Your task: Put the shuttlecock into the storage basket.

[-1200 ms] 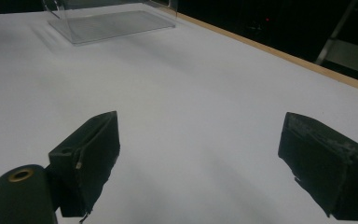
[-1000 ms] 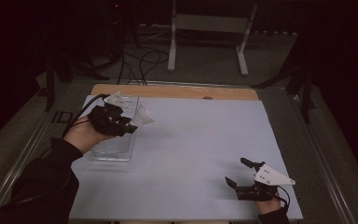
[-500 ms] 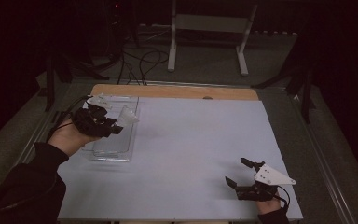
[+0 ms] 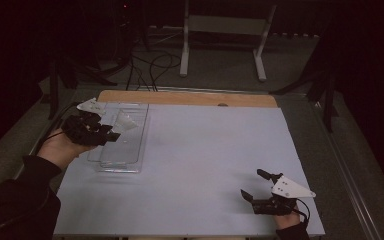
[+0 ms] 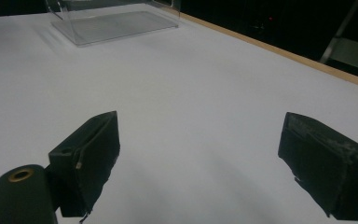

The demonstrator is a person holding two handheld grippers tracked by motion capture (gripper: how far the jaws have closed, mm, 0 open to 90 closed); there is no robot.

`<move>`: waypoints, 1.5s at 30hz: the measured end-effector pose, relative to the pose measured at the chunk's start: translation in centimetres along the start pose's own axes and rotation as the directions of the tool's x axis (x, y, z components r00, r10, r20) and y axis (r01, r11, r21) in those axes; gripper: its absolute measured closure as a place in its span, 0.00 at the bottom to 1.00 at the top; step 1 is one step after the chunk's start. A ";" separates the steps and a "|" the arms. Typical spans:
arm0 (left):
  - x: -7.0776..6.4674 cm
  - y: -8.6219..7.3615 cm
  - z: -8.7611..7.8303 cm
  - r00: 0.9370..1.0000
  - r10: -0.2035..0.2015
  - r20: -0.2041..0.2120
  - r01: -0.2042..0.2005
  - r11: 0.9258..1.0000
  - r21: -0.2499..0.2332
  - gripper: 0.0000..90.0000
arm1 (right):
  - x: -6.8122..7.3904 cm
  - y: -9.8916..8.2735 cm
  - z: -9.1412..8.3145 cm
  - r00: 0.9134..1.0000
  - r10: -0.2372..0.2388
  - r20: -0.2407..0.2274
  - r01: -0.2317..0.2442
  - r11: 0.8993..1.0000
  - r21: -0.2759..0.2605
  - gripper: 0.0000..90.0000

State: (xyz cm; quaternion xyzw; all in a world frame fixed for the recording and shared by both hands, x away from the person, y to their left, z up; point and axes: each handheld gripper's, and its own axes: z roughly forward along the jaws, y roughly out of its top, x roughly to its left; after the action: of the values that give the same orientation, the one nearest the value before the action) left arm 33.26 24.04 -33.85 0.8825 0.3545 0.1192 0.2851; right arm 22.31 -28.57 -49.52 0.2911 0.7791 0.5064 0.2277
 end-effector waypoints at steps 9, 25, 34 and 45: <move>0.7 -0.8 -0.6 0.999 -0.042 -0.022 0.042 0.999 0.001 0.73 | 0.0 0.0 0.2 1.000 -0.005 -0.002 0.005 1.000 0.006 0.14; 2.3 -2.7 0.6 0.982 -0.172 -0.078 0.175 0.984 0.031 0.73 | 0.2 0.0 0.4 1.000 -0.014 -0.006 0.015 1.000 0.017 0.14; 2.9 -4.1 2.2 0.973 -0.218 -0.072 0.222 0.974 0.046 0.73 | 0.2 0.0 0.4 1.000 -0.015 -0.005 0.015 1.000 0.020 0.14; 3.6 -5.8 3.7 0.967 -0.244 -0.073 0.248 0.967 0.055 0.73 | 0.1 0.0 0.4 1.000 -0.016 -0.003 0.016 1.000 0.022 0.14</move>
State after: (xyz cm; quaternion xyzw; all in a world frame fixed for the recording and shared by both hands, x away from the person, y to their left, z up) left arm 34.20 28.37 -40.24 0.8360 0.4739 0.1007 0.2577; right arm 22.48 -28.20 -49.73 0.2865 0.7873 0.4963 0.2276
